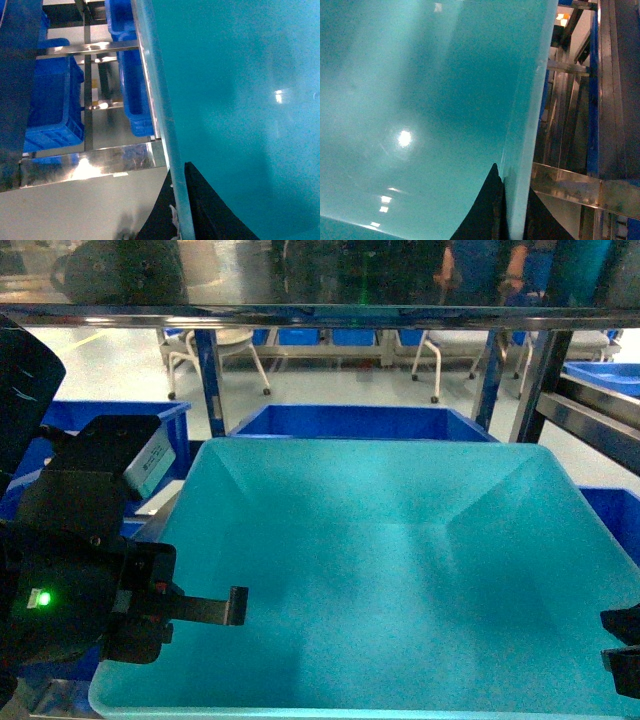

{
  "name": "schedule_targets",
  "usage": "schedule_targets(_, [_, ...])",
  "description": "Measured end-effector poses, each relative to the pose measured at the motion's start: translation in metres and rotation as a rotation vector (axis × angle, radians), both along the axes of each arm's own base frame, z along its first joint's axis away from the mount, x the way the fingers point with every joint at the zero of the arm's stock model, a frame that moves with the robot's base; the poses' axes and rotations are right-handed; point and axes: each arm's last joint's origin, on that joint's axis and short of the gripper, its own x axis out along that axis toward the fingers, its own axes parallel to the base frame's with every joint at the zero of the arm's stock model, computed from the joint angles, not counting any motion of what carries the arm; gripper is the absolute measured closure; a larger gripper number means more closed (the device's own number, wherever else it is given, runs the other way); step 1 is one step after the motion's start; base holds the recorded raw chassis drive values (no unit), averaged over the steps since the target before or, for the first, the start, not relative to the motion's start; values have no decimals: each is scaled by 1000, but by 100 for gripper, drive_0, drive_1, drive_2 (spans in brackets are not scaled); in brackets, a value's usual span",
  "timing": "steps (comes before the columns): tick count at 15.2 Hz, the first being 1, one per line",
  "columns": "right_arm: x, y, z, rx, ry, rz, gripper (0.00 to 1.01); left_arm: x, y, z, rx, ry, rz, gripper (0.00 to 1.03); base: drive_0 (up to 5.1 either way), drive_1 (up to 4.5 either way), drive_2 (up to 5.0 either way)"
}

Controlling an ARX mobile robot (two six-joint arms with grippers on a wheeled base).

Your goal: Organize blue bins on left shelf correctly

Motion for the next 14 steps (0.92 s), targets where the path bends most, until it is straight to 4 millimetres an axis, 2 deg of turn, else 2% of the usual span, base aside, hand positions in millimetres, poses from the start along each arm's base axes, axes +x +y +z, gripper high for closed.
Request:
schedule_targets(3, [3,3,-9,-5,37,13,99,0,0,-1,-3,4,-4,101,0,0,0])
schedule_targets(5, [12,10,-18,-16,72,30,99,13,3,-12,17,40,0,101,0,0,0])
schedule_targets(8, [31,19,-20,-35,66,44,99,30,6,-20,27,39,4,101,0,0,0])
schedule_targets(10, [43,26,-24,-57,53,56,99,41,7,-33,41,44,12,101,0,0,0])
schedule_targets(13, [46,33,-43,-88,90,66,99,49,8,-55,73,66,10,101,0,0,0])
schedule_targets(14, [52,37,-54,-96,124,58,99,61,5,-67,81,63,3,101,0,0,0])
